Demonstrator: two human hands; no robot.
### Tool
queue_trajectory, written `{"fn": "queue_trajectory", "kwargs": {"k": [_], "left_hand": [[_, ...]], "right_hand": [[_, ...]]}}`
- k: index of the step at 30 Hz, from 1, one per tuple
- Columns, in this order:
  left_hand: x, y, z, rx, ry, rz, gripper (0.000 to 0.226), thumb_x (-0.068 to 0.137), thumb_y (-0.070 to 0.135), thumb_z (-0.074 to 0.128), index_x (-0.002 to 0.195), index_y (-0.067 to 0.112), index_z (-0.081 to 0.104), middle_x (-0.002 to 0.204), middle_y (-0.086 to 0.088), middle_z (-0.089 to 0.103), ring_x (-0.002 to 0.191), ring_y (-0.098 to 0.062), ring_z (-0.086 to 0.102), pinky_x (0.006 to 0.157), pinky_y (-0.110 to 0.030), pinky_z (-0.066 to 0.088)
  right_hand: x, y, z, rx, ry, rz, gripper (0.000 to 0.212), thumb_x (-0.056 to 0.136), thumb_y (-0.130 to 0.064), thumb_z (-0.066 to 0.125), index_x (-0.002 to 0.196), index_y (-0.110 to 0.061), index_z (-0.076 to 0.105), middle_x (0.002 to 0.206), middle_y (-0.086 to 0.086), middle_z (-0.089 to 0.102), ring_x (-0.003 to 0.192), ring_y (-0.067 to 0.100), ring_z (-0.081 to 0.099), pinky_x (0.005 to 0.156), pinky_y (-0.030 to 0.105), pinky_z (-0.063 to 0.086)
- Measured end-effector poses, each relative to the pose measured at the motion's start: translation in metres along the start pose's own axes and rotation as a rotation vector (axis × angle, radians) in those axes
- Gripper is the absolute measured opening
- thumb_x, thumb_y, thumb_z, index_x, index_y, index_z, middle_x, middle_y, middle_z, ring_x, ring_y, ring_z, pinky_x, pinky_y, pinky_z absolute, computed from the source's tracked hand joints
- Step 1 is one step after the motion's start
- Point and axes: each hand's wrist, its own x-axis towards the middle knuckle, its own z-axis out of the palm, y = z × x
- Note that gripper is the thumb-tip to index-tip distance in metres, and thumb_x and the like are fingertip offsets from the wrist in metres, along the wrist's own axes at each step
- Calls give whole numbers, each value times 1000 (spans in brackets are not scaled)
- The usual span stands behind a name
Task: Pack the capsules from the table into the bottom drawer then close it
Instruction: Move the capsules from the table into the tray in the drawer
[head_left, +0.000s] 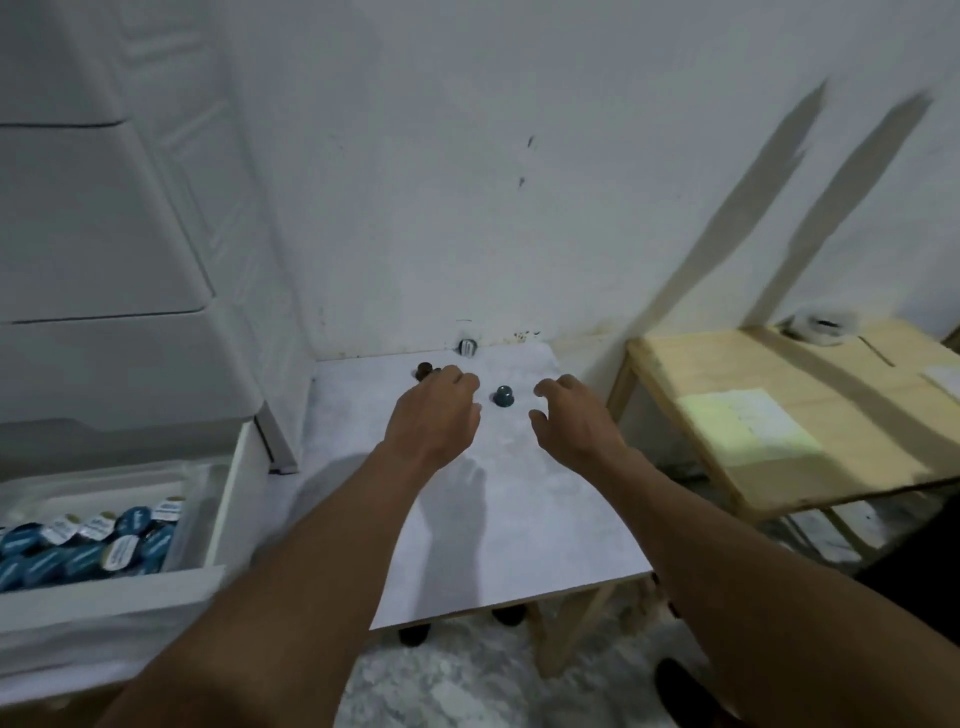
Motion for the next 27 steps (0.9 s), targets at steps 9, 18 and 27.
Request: {"fn": "queue_trajectory", "kwargs": {"k": [9, 18, 27], "left_hand": [[38, 18, 37, 62, -137, -108, 23, 96, 23, 45, 114, 12, 55, 120, -4, 53, 98, -26, 58, 71, -35, 44], [100, -10, 84, 25, -209, -195, 21, 94, 21, 46, 109, 11, 56, 116, -7, 53, 94, -30, 58, 69, -36, 45], [138, -47, 143, 42, -356, -179, 19, 90, 13, 51, 107, 12, 58, 119, -7, 50, 92, -31, 61, 69, -35, 46]], "right_hand": [[47, 47, 24, 52, -126, -57, 37, 93, -19, 50, 129, -11, 50, 124, 12, 54, 108, 30, 56, 86, 33, 43], [117, 56, 68, 82, -202, -65, 28, 92, -16, 53, 119, -10, 58, 116, 14, 58, 102, 32, 58, 85, 34, 45], [175, 59, 116, 50, -336, -8, 25, 93, -16, 47, 114, -9, 58, 113, 14, 56, 96, 33, 57, 85, 37, 49]]}}
